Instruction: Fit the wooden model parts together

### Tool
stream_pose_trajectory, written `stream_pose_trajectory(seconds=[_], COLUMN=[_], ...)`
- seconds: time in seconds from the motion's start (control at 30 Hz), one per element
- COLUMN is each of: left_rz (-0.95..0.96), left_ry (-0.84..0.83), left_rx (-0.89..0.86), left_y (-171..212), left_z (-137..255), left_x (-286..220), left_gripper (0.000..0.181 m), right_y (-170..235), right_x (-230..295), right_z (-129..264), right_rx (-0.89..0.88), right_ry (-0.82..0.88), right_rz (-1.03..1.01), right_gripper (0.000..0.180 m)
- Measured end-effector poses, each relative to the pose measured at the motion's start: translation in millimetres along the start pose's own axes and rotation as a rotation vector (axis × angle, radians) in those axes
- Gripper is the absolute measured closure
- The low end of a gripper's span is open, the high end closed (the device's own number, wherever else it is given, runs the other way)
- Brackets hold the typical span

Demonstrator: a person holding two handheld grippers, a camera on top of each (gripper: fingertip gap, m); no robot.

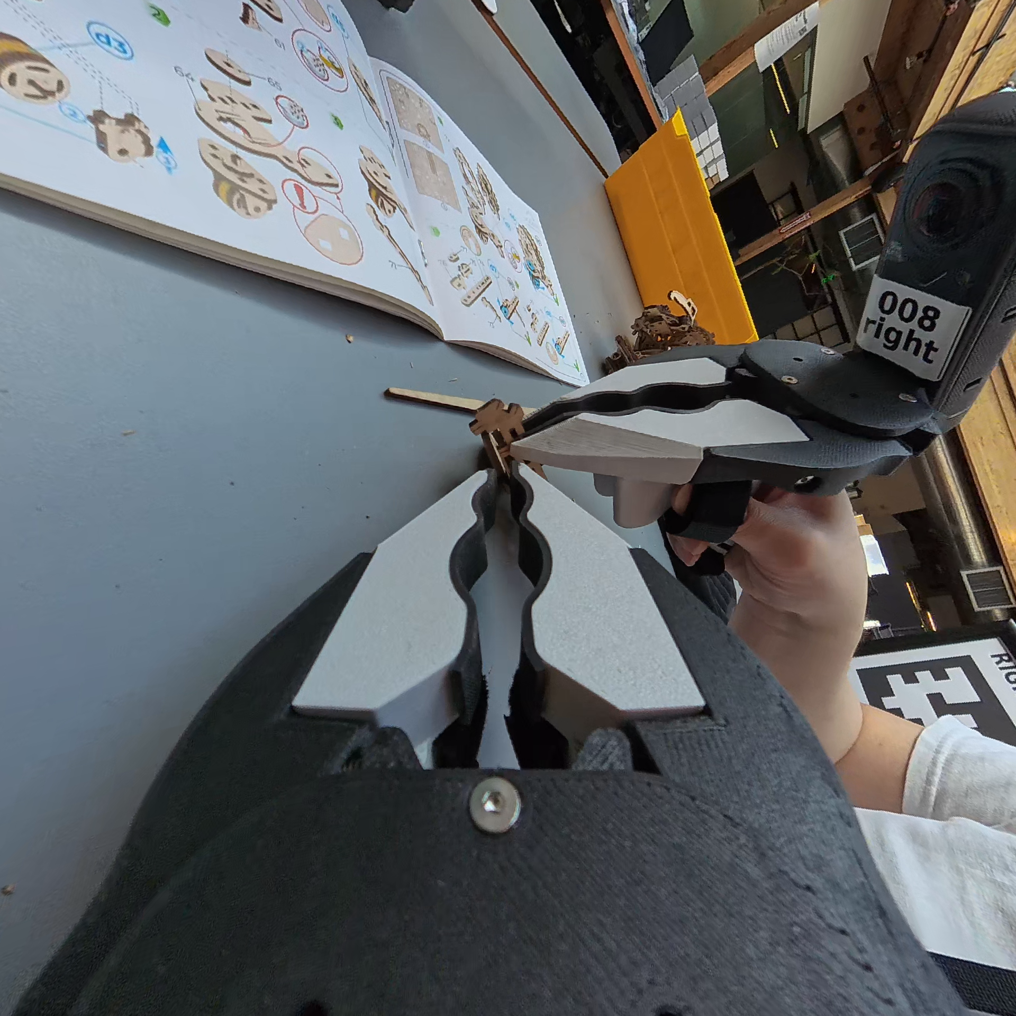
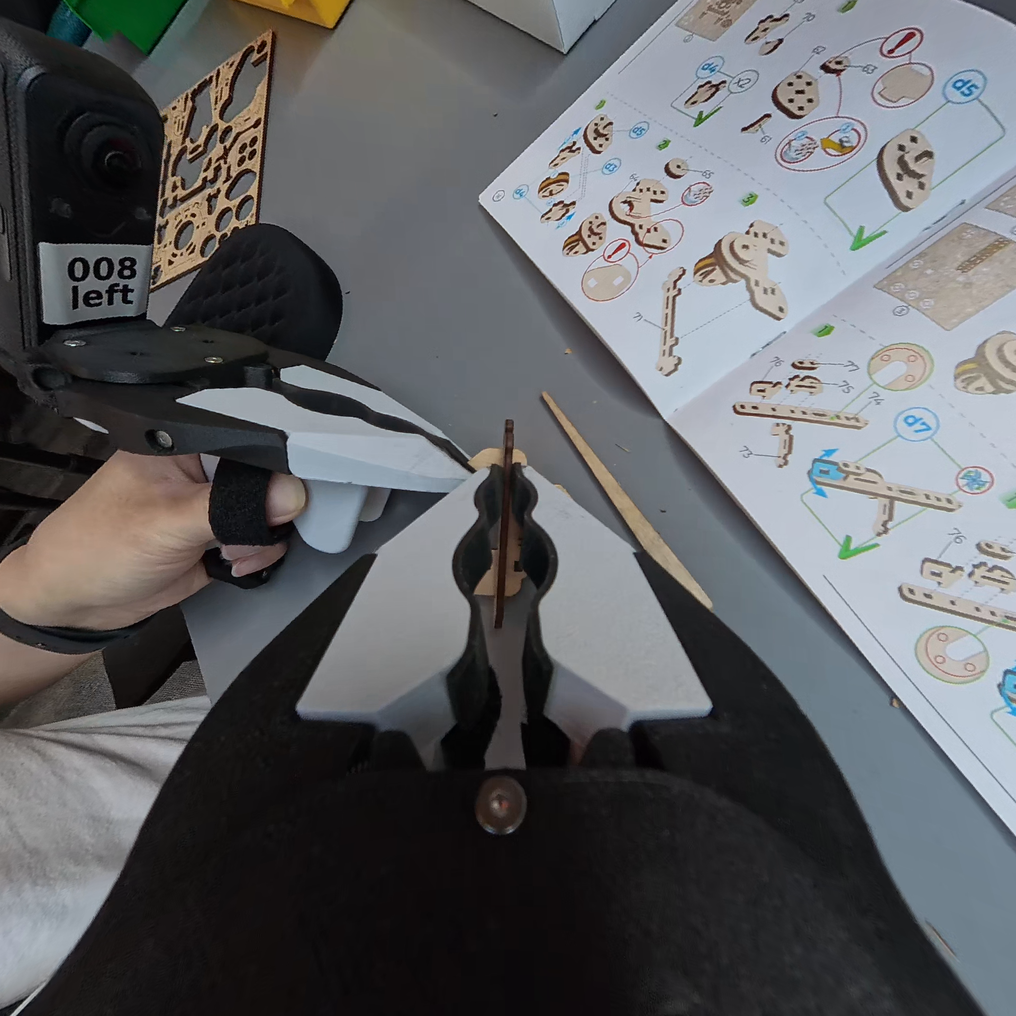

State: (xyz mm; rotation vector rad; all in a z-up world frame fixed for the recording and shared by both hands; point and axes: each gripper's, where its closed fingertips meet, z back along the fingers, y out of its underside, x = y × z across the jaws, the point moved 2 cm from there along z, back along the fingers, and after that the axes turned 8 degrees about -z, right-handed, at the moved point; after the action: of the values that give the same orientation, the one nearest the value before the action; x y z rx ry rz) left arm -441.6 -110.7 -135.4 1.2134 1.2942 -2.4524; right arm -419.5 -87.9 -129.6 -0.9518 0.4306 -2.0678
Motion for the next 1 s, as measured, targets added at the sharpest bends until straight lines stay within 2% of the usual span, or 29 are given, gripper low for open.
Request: stream_pose_trajectory(seconds=[0.23,1.0], left_rz=[0.008,-0.026], left_ry=[0.014,0.003], left_rx=[0.001,0.019], left_y=[0.0,1.6], left_z=[0.0,0.2], left_x=[-0.5,-0.9], left_gripper=[0.179,0.179], right_y=[1.2,5.4], right_x=[-0.3,3.4], right_z=[1.0,0.9], right_rx=[-0.004,-0.041], right_ry=[-0.035,0.145], right_rz=[-0.029,0.144], right_gripper=[0.177,0.176])
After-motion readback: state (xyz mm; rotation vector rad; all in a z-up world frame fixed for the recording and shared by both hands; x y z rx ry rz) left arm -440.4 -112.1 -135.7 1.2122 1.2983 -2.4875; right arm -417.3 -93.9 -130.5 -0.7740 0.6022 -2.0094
